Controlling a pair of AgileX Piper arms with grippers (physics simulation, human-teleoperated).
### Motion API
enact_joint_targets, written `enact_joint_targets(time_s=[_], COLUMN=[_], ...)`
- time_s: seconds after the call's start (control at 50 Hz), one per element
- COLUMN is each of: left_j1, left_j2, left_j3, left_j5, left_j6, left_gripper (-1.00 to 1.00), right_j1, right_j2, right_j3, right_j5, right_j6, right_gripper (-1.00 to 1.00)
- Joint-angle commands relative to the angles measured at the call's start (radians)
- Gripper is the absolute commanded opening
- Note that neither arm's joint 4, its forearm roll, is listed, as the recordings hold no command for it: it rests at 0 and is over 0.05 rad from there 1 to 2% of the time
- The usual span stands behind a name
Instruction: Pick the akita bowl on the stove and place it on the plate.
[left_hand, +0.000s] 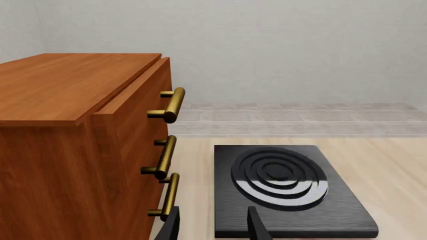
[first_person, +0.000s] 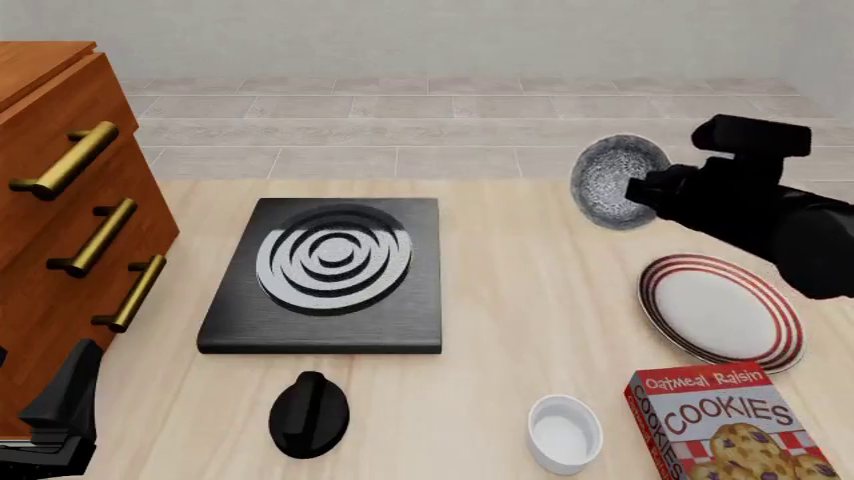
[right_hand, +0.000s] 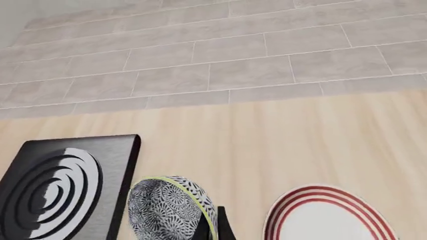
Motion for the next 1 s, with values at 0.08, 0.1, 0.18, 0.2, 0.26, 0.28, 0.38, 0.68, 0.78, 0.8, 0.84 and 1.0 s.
enact_joint_targets(time_s=[0.08,0.1,0.18,0.2,0.26,0.28,0.38,0.68,0.78,0.8,0.84,1.0], left_j1=[0.000,0.000,0.000,0.000,0.000,0.000,0.000,0.000,0.000,0.000,0.000,0.000], left_j2=[0.000,0.000,0.000,0.000,0.000,0.000,0.000,0.000,0.000,0.000,0.000,0.000], left_j3=[0.000,0.000,0.000,0.000,0.000,0.000,0.000,0.000,0.000,0.000,0.000,0.000], left_j5=[0.000,0.000,0.000,0.000,0.000,0.000,0.000,0.000,0.000,0.000,0.000,0.000], left_j6=[0.000,0.000,0.000,0.000,0.000,0.000,0.000,0.000,0.000,0.000,0.000,0.000], left_gripper=[1.00,1.00,1.00,1.00,1.00,1.00,1.00,1.00,1.00,1.00,1.00,1.00], right_j1=[-0.123,-0.138,-0.188,-0.209,-0.230,-0.239,-0.282,-0.357,-0.372,-0.373,-0.373,-0.374], right_j2=[-0.035,-0.023,-0.009,0.009,0.013,0.007,0.029,0.123,0.154,0.161,0.171,0.227], right_j3=[0.050,0.051,0.066,0.064,0.088,0.091,0.098,0.096,0.100,0.099,0.100,0.119], right_j5=[-0.010,-0.019,-0.039,-0.047,-0.066,-0.062,-0.068,-0.089,-0.106,-0.109,-0.110,-0.152], right_j6=[0.007,0.005,-0.003,-0.037,-0.003,-0.003,0.004,0.005,-0.002,-0.001,-0.004,-0.009], right_gripper=[-1.00,-1.00,-1.00,-1.00,-1.00,-1.00,-1.00,-1.00,-1.00,-1.00,-1.00,-1.00])
